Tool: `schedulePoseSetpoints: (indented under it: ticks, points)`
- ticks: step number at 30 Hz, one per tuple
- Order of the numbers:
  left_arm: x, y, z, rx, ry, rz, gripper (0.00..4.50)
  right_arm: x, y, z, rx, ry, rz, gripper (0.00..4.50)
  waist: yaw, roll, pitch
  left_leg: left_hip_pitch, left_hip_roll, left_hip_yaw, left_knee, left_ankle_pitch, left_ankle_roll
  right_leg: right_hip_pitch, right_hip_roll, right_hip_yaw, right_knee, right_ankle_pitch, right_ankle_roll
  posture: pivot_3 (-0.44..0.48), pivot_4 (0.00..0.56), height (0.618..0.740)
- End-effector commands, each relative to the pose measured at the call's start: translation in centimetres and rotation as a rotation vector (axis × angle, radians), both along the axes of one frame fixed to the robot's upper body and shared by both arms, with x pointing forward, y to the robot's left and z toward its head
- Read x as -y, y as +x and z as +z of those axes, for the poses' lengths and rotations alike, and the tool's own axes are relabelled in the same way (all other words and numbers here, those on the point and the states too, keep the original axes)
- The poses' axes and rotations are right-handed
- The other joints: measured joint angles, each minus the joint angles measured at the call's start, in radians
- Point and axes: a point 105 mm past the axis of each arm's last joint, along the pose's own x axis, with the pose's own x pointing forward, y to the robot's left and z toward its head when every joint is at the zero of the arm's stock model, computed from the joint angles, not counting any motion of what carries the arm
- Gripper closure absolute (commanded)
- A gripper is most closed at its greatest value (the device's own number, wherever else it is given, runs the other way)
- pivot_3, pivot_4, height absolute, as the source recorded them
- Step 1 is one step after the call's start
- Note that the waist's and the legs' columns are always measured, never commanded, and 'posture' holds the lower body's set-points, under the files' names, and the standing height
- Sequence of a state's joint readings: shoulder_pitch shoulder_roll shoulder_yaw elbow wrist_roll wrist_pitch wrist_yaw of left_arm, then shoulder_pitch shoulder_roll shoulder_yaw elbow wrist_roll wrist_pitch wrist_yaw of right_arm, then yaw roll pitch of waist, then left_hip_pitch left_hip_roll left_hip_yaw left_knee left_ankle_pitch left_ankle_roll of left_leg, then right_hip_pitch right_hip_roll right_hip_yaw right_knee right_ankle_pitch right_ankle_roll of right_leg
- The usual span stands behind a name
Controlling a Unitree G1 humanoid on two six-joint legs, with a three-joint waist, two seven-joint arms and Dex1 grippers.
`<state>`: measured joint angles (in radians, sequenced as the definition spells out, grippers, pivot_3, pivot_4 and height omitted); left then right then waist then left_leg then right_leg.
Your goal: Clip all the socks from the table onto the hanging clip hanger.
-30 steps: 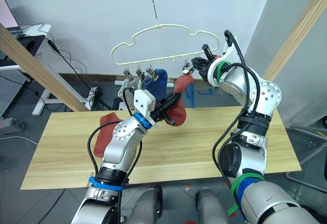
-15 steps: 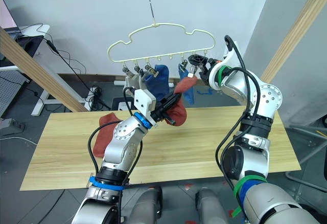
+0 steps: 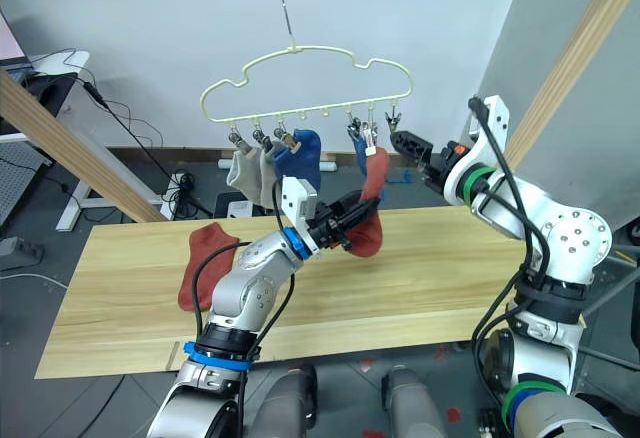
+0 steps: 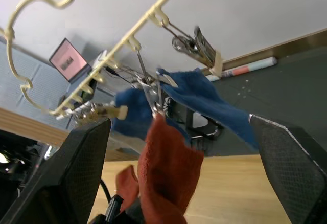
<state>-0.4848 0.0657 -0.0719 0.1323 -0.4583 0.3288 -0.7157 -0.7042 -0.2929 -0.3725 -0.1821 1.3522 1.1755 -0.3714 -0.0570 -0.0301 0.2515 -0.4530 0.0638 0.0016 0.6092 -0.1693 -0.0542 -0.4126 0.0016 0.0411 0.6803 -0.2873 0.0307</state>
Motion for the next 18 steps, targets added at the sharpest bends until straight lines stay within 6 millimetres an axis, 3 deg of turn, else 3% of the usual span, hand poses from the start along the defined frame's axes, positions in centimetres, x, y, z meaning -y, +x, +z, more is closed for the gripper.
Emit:
schedulePoseSetpoints:
  ticks: [1, 7, 16, 18]
  points:
    - [-0.1, -0.1, 1.4, 0.016, -0.027, -0.032, 1.67, 0.0, -0.6, 0.9, 0.104, -0.04, -0.011, 0.0, -0.002, 0.0, 0.0, 0.0, 0.0, 0.0, 0.0, 0.0, 0.0, 0.0, 0.0, 0.0, 0.0, -0.001, 0.002, -0.095, 0.223, 0.74]
    - [-2.5, -0.4, 0.9, -0.028, 0.008, -0.019, 0.03, 0.3, -0.8, -0.6, 0.164, -0.129, -0.05, 0.0, -0.003, 0.0, 0.0, 0.001, 0.001, 0.0, 0.0, 0.0, 0.0, 0.0, 0.001, 0.0, 0.0, -0.002, 0.003, -0.076, 0.225, 0.74]
    - [-8.4, -0.1, 0.6, -0.018, 0.229, 0.198, 0.03, 0.1, 0.1, -1.8, 0.406, -0.453, -0.207, 0.0, 0.001, 0.0, 0.0, 0.001, 0.001, -0.001, 0.0, 0.0, 0.0, 0.0, 0.001, 0.0, 0.001, -0.002, 0.003, -0.031, 0.237, 0.74]
    - [-9.4, -0.2, 0.6, -0.003, 0.289, 0.23, 0.0, -0.2, 0.3, -1.7, 0.462, -0.478, -0.257, 0.37, 0.002, 0.0, 0.0, 0.001, 0.0, -0.001, 0.0, 0.0, 0.0, 0.0, 0.001, 0.001, 0.001, -0.002, 0.003, -0.031, 0.237, 0.74]
